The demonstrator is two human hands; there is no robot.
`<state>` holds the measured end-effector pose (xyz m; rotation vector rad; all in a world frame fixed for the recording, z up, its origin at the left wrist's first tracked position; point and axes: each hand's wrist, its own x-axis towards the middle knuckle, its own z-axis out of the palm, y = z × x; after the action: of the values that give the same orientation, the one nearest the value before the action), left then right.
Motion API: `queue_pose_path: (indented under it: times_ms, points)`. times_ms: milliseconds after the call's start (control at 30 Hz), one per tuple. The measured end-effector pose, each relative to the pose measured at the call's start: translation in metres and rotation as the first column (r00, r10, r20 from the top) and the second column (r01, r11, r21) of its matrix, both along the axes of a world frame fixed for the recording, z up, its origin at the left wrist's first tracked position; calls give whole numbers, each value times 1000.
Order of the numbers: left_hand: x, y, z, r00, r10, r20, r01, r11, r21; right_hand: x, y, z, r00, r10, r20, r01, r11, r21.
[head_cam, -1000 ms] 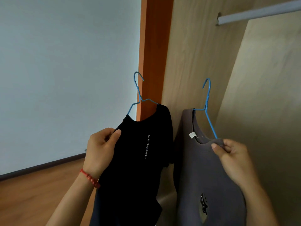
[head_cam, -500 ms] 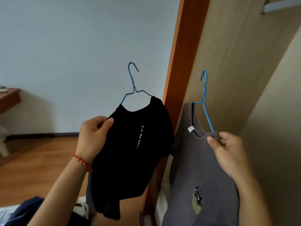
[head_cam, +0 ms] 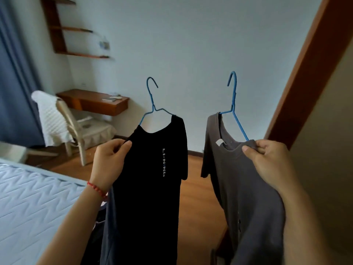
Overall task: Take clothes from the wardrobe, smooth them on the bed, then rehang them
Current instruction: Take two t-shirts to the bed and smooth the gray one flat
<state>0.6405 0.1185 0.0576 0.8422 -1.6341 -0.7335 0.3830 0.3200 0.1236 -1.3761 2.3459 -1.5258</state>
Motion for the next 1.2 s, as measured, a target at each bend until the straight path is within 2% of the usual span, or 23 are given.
queue_pose_path:
  times_ms: [233, 367, 533, 633, 700, 767, 967, 1200]
  points:
    - [56, -31, -58, 989, 109, 95, -122, 982, 142, 26, -85, -18, 987, 156, -44, -157, 988, -16]
    - [80, -44, -91, 965, 205, 166, -241, 939, 245, 32, -121, -34, 977, 206, -60, -207, 978, 2]
    - [104, -69, -154, 874, 329, 357, -455, 812, 365, 29, -154, -59, 967, 247, -58, -244, 968, 56]
    - [103, -91, -185, 800, 285, 528, -536, 735, 415, 27, -173, -73, 960, 271, -74, -264, 960, 91]
    - [94, -107, -195, 762, 245, 600, -560, 715, 419, 26, -185, -81, 952, 296, -77, -287, 952, 110]
    - [79, -124, -196, 756, 226, 614, -540, 747, 389, 22, -193, -88, 945, 318, -76, -307, 942, 136]
    - [5, -180, -159, 820, 162, 549, -342, 908, 242, -3, -203, -95, 934, 352, -68, -336, 925, 177]
    - [-91, -240, -104, 837, 158, 524, -214, 976, 46, -63, -215, -97, 908, 378, -179, -333, 913, 237]
